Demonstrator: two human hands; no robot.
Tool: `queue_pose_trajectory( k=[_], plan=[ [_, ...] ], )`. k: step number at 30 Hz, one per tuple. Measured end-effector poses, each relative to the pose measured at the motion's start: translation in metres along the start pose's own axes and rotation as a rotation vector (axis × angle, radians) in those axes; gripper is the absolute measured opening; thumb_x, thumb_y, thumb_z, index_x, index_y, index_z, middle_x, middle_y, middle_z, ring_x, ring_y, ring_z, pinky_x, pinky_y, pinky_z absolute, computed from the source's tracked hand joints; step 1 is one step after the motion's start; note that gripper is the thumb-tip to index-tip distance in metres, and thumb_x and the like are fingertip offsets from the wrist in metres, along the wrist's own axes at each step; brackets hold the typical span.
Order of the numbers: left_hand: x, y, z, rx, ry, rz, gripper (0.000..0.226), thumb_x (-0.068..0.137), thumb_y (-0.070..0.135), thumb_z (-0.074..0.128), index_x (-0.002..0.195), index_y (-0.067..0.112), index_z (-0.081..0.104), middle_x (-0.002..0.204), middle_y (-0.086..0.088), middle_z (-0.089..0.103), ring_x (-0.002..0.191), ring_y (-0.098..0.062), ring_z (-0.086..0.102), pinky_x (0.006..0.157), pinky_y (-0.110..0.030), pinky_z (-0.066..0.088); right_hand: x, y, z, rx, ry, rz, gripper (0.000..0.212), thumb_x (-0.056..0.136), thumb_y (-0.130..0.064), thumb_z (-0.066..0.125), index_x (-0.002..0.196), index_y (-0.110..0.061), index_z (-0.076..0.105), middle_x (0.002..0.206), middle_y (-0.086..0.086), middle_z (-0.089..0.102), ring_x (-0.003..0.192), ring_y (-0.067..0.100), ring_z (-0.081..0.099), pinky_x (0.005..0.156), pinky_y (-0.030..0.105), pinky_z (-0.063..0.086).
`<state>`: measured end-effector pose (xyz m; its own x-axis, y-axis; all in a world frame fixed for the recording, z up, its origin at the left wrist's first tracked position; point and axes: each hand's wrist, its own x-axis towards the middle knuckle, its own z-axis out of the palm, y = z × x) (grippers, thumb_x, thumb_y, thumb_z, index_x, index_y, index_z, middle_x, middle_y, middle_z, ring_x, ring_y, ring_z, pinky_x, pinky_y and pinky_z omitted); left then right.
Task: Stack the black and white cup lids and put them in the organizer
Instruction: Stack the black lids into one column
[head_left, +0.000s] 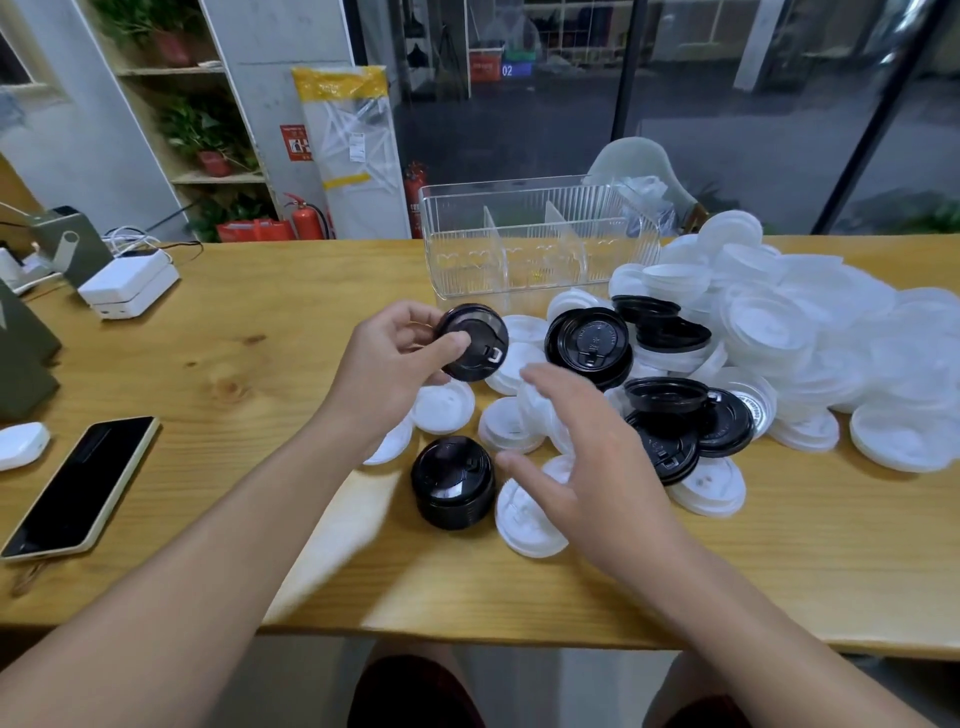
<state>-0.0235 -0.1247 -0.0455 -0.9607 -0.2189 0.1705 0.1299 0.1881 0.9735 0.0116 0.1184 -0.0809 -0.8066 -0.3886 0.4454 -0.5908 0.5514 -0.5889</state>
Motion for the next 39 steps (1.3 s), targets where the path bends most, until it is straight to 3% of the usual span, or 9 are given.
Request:
queue_pose_trajectory(
  k=[9,15,18,21,24,27,29,33,39],
  plan=[
    [-0.051,0.020,0.006,-0.242,-0.223,-0.175,0.030,0.100,0.012,0.079,0.125,0.001,0.067,0.104,-0.017,0.081,0.089,-0.023,0.077,0.080,-0.032,0.062,0.014,-0.014,0.000,0.032,0.173,-0.051,0.077,0.094,-0.040,0.084,0.158,-0.016,0.048,0.160,-0.007,0.047,0.152,0.008,0.041,0.124,0.037,0.038],
    [-0.077,0.014,-0.004,-0.323,-0.216,-0.200,0.042,0.095,0.022,0.081,0.133,0.007,0.070,0.112,-0.015,0.080,0.098,-0.025,0.077,0.082,-0.031,0.062,0.003,-0.018,0.002,-0.041,0.120,-0.103,0.060,0.097,-0.045,0.079,0.149,-0.025,0.058,0.145,-0.017,0.059,0.135,-0.018,0.036,0.119,0.028,0.030],
    [-0.092,0.005,-0.014,-0.137,-0.140,-0.098,0.038,0.100,0.030,0.082,0.135,0.019,0.072,0.121,-0.009,0.081,0.113,-0.026,0.077,0.090,-0.036,0.064,-0.001,-0.017,0.006,-0.088,0.097,-0.082,0.058,0.098,-0.051,0.076,0.147,-0.025,0.060,0.142,-0.015,0.063,0.135,-0.003,0.047,0.118,0.032,0.032],
    [-0.109,-0.018,-0.030,0.123,-0.157,-0.032,0.064,0.085,0.044,0.092,0.144,0.041,0.065,0.137,0.009,0.074,0.132,-0.014,0.068,0.109,-0.040,0.055,-0.003,-0.015,0.011,-0.180,0.051,-0.056,0.055,0.102,-0.059,0.065,0.147,-0.027,0.060,0.137,-0.013,0.066,0.131,0.012,0.055,0.116,0.038,0.033],
    [-0.123,-0.036,-0.033,0.350,-0.197,-0.026,0.097,0.077,0.043,0.100,0.157,0.057,0.045,0.149,0.038,0.057,0.143,0.007,0.052,0.119,-0.025,0.042,-0.002,-0.016,0.022,-0.335,-0.026,-0.111,0.052,0.105,-0.061,0.050,0.142,-0.028,0.064,0.131,-0.011,0.070,0.125,0.018,0.060,0.113,0.043,0.033],
    [-0.127,-0.045,-0.022,0.412,-0.201,0.002,0.113,0.080,0.034,0.099,0.166,0.053,0.029,0.141,0.057,0.047,0.137,0.019,0.050,0.111,-0.006,0.038,-0.002,-0.019,0.035,-0.401,-0.075,-0.132,0.051,0.106,-0.062,0.045,0.138,-0.029,0.067,0.126,-0.010,0.071,0.121,0.020,0.060,0.114,0.046,0.033],
    [-0.128,-0.048,-0.017,0.422,-0.180,0.002,0.118,0.082,0.032,0.098,0.170,0.051,0.020,0.141,0.052,0.051,0.134,0.019,0.053,0.105,-0.004,0.038,-0.002,-0.018,0.043,-0.421,-0.081,-0.151,0.052,0.105,-0.060,0.045,0.136,-0.026,0.069,0.125,-0.007,0.071,0.120,0.021,0.060,0.116,0.047,0.033],
    [-0.125,-0.053,-0.015,0.431,-0.134,-0.001,0.118,0.085,0.041,0.095,0.169,0.057,0.013,0.149,0.032,0.059,0.136,0.009,0.057,0.113,-0.024,0.045,-0.003,-0.018,0.047,-0.428,-0.109,-0.188,0.051,0.104,-0.058,0.047,0.136,-0.025,0.069,0.125,-0.008,0.071,0.122,0.020,0.059,0.118,0.046,0.029],
    [-0.123,-0.058,-0.016,0.444,-0.142,0.002,0.116,0.085,0.044,0.094,0.171,0.049,0.017,0.151,0.034,0.057,0.138,0.008,0.055,0.117,-0.029,0.045,-0.004,-0.017,0.046,-0.415,-0.136,-0.200,0.053,0.102,-0.059,0.051,0.138,-0.024,0.068,0.128,-0.009,0.071,0.122,0.020,0.061,0.120,0.048,0.029]
  ],
)
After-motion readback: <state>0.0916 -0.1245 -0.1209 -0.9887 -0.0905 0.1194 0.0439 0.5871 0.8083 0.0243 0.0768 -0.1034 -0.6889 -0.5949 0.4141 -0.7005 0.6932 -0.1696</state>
